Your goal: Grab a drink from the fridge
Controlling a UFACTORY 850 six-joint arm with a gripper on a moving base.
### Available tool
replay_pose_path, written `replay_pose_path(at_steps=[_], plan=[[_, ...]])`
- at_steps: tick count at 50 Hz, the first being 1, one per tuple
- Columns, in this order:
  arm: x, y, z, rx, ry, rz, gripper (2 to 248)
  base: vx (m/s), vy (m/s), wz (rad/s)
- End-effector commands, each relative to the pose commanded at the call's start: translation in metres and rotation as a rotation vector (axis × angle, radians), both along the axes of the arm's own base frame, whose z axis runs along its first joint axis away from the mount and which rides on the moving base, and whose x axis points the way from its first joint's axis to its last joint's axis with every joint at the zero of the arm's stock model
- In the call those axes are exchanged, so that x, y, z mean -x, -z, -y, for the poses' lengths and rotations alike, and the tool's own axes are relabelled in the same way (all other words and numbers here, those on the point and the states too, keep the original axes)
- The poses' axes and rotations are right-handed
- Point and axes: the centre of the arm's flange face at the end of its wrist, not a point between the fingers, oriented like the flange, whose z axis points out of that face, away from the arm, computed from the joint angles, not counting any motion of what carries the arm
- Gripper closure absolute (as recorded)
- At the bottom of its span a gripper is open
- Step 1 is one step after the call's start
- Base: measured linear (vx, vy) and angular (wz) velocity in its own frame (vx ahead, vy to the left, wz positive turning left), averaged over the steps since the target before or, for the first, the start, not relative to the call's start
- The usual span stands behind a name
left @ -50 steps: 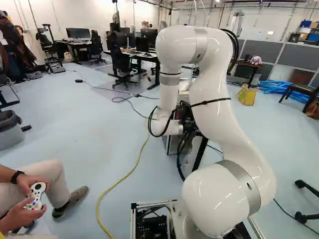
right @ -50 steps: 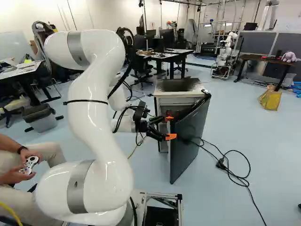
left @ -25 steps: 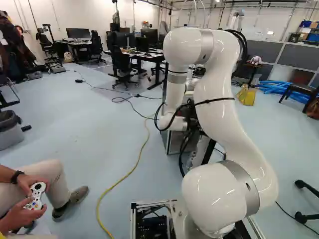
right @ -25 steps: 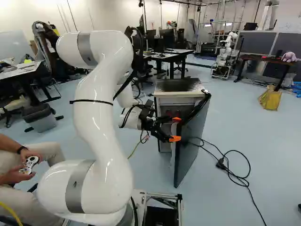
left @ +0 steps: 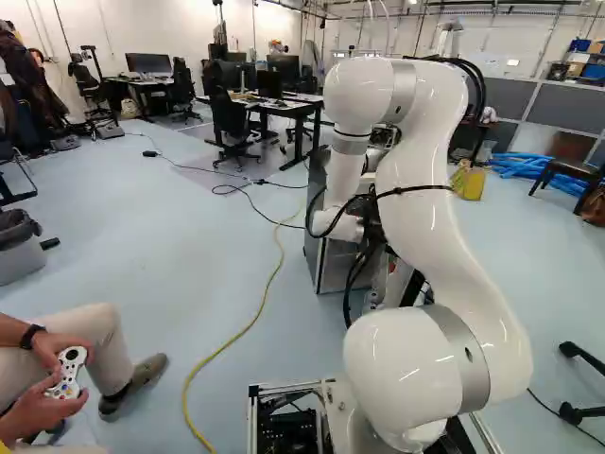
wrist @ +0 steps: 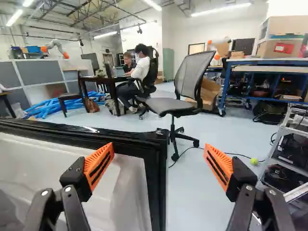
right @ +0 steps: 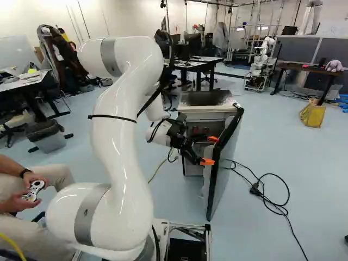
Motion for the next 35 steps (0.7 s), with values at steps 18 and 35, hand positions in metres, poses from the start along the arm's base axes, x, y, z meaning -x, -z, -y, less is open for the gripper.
replay_pose_path(at_steps=[18, 35], plan=[[-0.017, -0.004, 0.036, 0.003, 0.080, 0.051, 3, 0.000, 0.000, 0.000], [-0.033, -0.008, 0.072, 0.009, 0.153, 0.102, 3, 0.000, 0.000, 0.000]])
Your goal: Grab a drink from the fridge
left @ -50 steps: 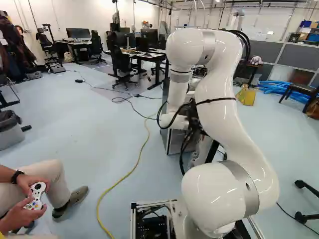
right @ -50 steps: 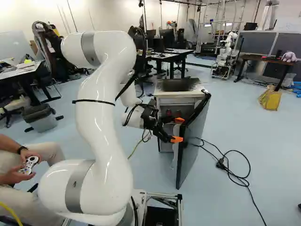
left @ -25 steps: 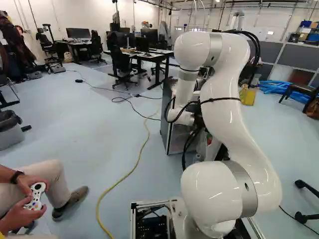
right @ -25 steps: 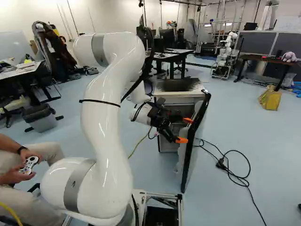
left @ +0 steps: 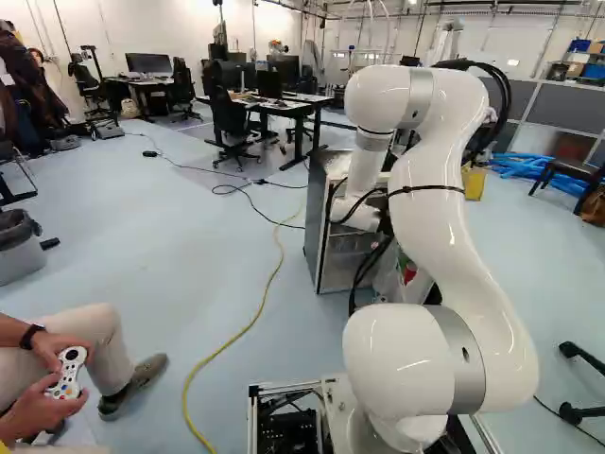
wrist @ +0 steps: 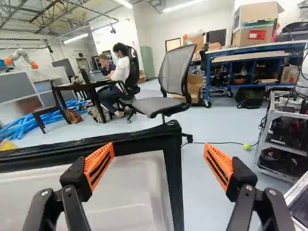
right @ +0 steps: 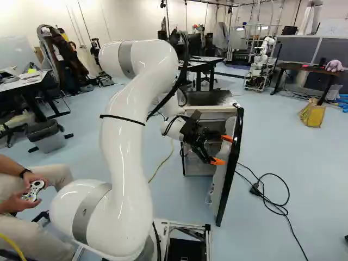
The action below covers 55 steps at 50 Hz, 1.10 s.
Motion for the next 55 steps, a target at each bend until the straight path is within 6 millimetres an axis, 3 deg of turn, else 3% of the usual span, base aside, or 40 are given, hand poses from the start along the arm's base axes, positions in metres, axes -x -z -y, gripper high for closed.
replay_pose_path(at_steps=[55], plan=[[-0.048, -0.008, 0.121, 0.006, 0.186, 0.198, 3, 0.000, 0.000, 0.000]])
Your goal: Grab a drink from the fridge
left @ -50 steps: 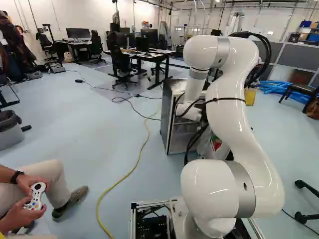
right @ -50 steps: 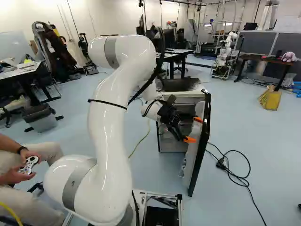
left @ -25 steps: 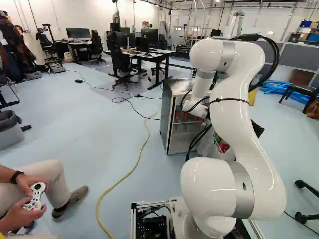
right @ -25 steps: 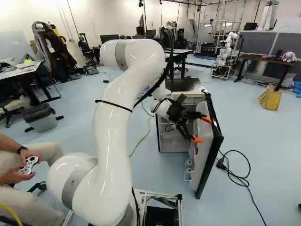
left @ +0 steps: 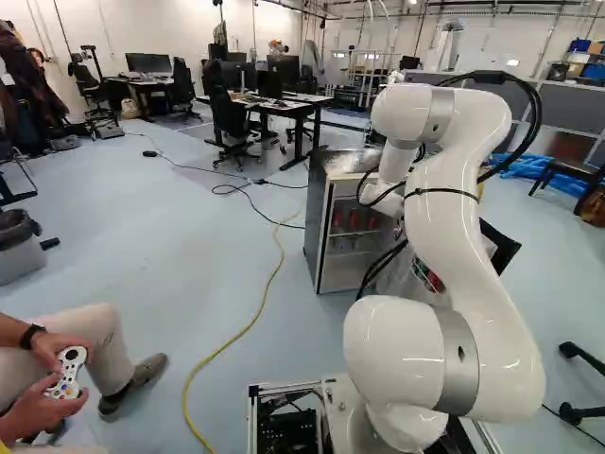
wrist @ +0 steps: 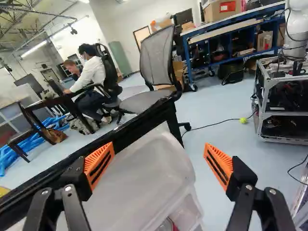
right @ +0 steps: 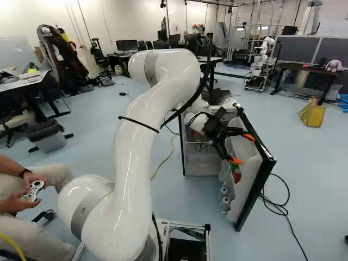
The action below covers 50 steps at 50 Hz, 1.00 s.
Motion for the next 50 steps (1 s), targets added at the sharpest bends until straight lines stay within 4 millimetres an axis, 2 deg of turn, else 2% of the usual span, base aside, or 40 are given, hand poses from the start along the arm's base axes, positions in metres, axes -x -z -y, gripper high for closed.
replay_pose_path(at_steps=[11, 19, 31, 50], plan=[[-0.007, -0.002, 0.022, 0.012, 0.031, 0.031, 3, 0.000, 0.000, 0.000], [-0.007, -0.003, 0.027, 0.015, 0.038, 0.036, 3, 0.000, 0.000, 0.000], [0.003, -0.001, 0.016, 0.010, 0.007, 0.004, 3, 0.000, 0.000, 0.000], [0.023, -0.002, -0.008, 0.031, -0.195, -0.092, 3, 0.000, 0.000, 0.000]])
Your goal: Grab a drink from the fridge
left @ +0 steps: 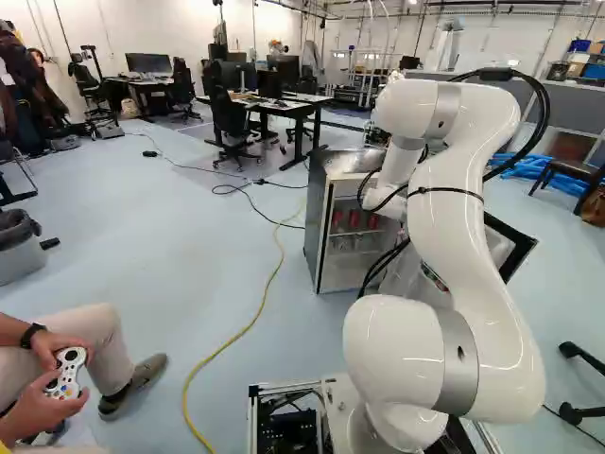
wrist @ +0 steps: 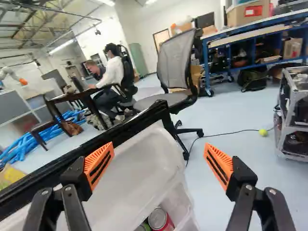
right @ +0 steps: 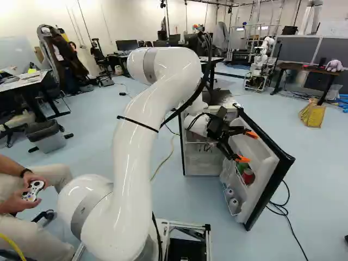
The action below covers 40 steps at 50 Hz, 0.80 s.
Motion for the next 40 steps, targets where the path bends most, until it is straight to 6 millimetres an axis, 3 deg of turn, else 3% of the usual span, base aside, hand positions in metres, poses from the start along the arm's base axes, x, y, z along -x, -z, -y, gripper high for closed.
replay_pose_path(at_steps=[40], plan=[[0.044, -0.010, -0.016, 0.037, -0.399, -0.147, 3, 0.000, 0.000, 0.000]])
